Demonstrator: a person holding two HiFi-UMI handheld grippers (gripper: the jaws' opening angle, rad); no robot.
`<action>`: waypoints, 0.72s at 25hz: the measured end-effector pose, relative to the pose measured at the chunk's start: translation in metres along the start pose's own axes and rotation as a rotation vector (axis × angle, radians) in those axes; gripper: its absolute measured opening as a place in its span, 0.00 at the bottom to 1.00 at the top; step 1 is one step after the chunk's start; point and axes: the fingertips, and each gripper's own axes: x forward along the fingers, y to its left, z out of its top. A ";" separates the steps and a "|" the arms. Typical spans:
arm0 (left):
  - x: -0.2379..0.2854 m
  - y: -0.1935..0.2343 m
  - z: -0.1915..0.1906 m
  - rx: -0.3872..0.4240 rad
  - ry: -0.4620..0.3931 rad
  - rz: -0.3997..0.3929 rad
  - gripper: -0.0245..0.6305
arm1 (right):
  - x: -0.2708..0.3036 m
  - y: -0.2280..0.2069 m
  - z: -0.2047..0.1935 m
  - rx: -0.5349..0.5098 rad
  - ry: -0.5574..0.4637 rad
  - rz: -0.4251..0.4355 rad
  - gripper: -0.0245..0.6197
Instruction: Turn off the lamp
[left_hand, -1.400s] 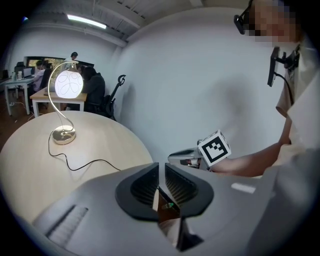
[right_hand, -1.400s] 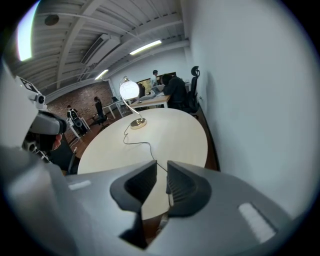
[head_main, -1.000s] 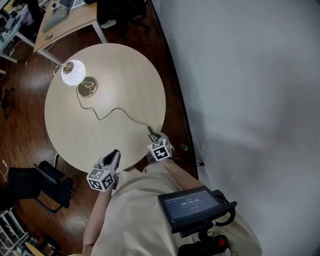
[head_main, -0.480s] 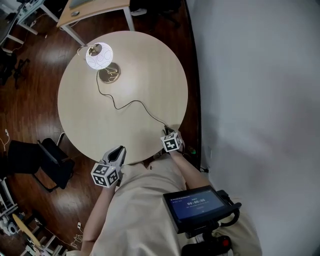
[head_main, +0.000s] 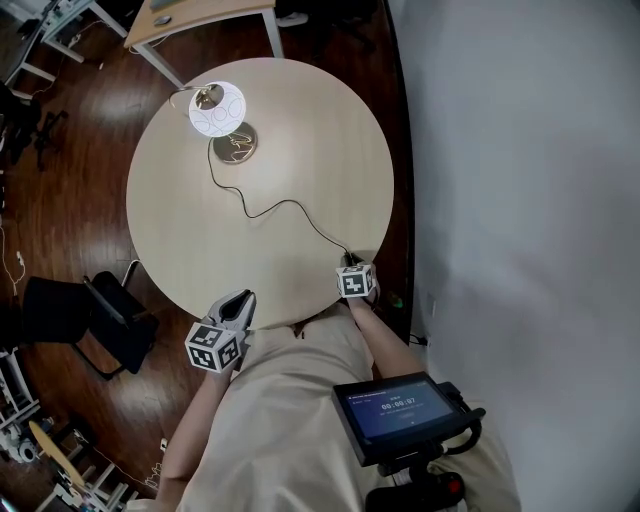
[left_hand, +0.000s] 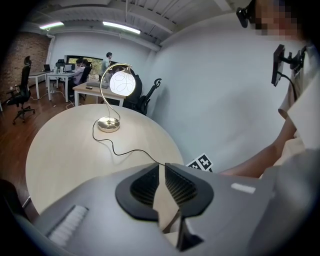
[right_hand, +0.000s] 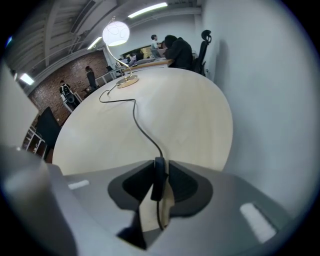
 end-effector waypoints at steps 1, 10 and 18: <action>0.000 0.002 -0.001 -0.002 0.002 0.002 0.06 | 0.000 0.000 0.001 0.000 -0.003 -0.005 0.18; 0.005 0.004 0.002 0.013 0.018 -0.011 0.05 | 0.001 0.002 0.002 -0.070 -0.011 -0.033 0.17; 0.006 0.007 0.002 0.016 0.012 -0.013 0.05 | 0.006 0.005 0.003 -0.093 -0.001 -0.038 0.17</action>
